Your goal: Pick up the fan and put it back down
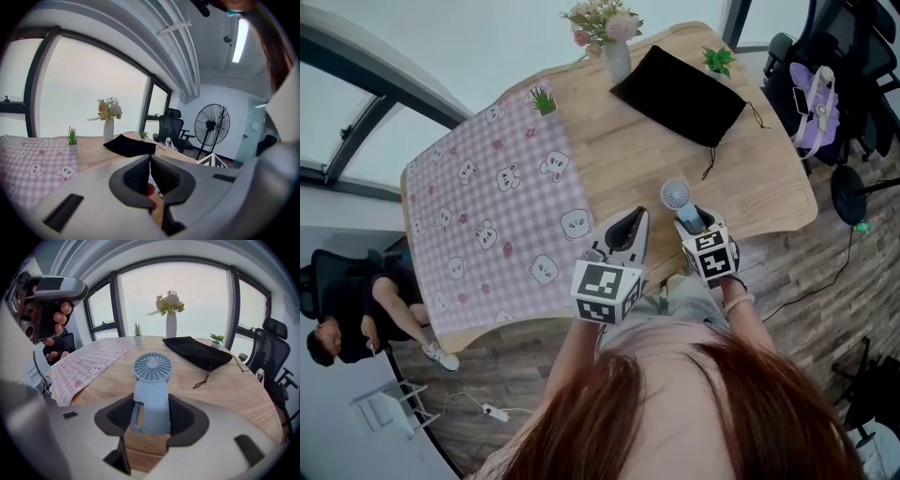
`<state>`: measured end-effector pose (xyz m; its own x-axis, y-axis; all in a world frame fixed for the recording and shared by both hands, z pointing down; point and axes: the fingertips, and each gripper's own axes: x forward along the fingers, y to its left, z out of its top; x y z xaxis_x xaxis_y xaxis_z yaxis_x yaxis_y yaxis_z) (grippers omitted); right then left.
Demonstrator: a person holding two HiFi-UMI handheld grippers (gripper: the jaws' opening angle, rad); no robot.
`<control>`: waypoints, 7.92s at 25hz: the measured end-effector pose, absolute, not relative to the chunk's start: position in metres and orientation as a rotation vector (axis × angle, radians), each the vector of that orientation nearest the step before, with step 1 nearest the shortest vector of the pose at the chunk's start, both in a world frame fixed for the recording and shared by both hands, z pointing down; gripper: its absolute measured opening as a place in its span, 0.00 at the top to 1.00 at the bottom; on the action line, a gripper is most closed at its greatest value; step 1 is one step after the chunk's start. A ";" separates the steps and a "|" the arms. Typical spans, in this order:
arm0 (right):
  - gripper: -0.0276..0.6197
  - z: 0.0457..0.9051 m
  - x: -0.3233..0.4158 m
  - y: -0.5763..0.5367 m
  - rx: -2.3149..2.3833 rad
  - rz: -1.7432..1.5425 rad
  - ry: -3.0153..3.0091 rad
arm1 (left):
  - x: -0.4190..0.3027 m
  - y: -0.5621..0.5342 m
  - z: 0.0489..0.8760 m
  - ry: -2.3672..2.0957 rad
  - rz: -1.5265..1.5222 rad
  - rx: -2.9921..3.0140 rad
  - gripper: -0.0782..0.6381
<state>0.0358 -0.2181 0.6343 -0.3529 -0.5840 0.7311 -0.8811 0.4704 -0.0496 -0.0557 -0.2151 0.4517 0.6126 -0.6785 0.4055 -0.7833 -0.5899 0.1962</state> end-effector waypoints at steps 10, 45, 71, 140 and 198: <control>0.63 0.595 0.042 -0.217 1.212 0.542 -2.132 | -0.053 -0.206 0.432 -1.250 0.381 2.500 0.87; 0.63 0.466 0.058 -0.227 1.342 0.334 -2.330 | -0.046 -0.203 0.384 -1.364 0.316 2.589 0.87; 0.63 0.415 0.056 -0.212 1.347 0.226 -2.407 | -0.049 -0.192 0.376 -1.405 0.290 2.576 0.87; 0.63 0.592 0.034 -0.214 1.156 0.424 -2.181 | -0.065 -0.191 0.436 -1.370 0.353 2.441 0.87; 0.56 0.676 0.040 -0.211 0.990 0.555 -2.080 | -0.049 -0.207 0.468 -1.354 0.423 2.353 0.87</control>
